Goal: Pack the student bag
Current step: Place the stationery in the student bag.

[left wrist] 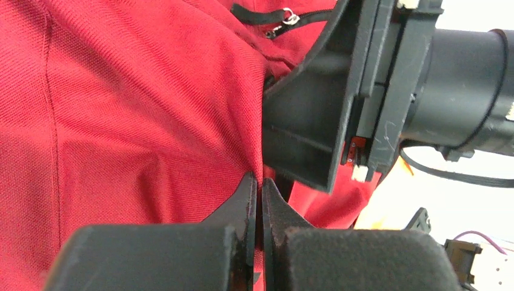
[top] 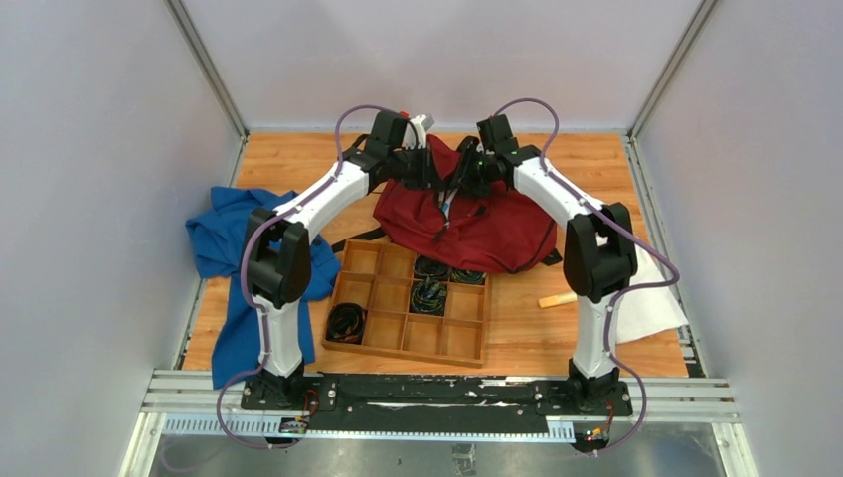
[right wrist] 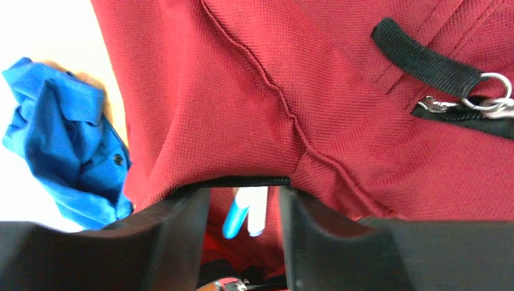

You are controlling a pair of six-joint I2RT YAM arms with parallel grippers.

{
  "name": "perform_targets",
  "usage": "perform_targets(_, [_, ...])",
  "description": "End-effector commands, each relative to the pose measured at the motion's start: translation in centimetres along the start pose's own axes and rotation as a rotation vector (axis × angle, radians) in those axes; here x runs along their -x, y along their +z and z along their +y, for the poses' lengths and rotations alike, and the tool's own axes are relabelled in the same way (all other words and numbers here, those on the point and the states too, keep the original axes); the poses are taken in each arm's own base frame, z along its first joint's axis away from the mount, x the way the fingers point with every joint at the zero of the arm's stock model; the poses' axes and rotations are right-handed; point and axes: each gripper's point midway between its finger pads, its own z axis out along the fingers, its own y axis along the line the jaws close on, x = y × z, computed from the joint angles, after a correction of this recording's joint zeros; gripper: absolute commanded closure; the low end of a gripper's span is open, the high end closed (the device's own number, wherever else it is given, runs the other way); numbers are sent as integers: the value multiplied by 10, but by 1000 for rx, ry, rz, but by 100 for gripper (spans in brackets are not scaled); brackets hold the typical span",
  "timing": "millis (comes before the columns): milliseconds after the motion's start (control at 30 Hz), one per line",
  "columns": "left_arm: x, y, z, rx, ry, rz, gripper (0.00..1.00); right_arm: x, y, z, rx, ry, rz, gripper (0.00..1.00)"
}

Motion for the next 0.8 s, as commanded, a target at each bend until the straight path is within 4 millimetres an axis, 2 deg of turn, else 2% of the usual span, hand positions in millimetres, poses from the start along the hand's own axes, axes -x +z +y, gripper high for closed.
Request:
perform_targets(0, [-5, -13, -19, -62, -11, 29, 100, 11, -18, 1, -28, -22, -71, 41])
perform_targets(100, [-5, -11, -19, -64, -18, 27, 100, 0, -45, 2, -8, -57, -69, 38])
perform_targets(167, [-6, -10, -17, -60, -19, 26, 100, -9, -71, 0, -11, -118, -53, 38])
perform_targets(200, [-6, -10, -16, -57, -18, 23, 100, -10, -95, 0, -20, -163, -70, 39])
perform_targets(233, [-7, -9, -15, -54, -19, 23, 100, -15, -115, -12, -70, -192, -77, 39])
perform_targets(300, [-6, -9, -14, -55, -19, 12, 100, -26, -151, -49, -202, -218, -105, 40])
perform_targets(400, [-4, -9, -17, -68, -25, -3, 100, -57, -198, -142, -512, -127, -153, 41])
perform_targets(467, [-2, -9, -18, -76, -26, -16, 100, -92, -221, -197, -649, 0, -136, 41])
perform_targets(533, [-3, -9, -19, -79, -26, -20, 100, -132, -229, -234, -703, 156, -88, 41])
perform_targets(600, [-8, -5, -15, -81, -28, -8, 100, -161, -232, -258, -748, 287, -63, 41])
perform_targets(667, [-15, -1, -11, -73, -33, 25, 100, -173, -236, -269, -792, 344, -50, 40])
perform_targets(767, [-21, 1, -9, -78, -42, 49, 100, -178, -234, -269, -798, 389, -34, 40])
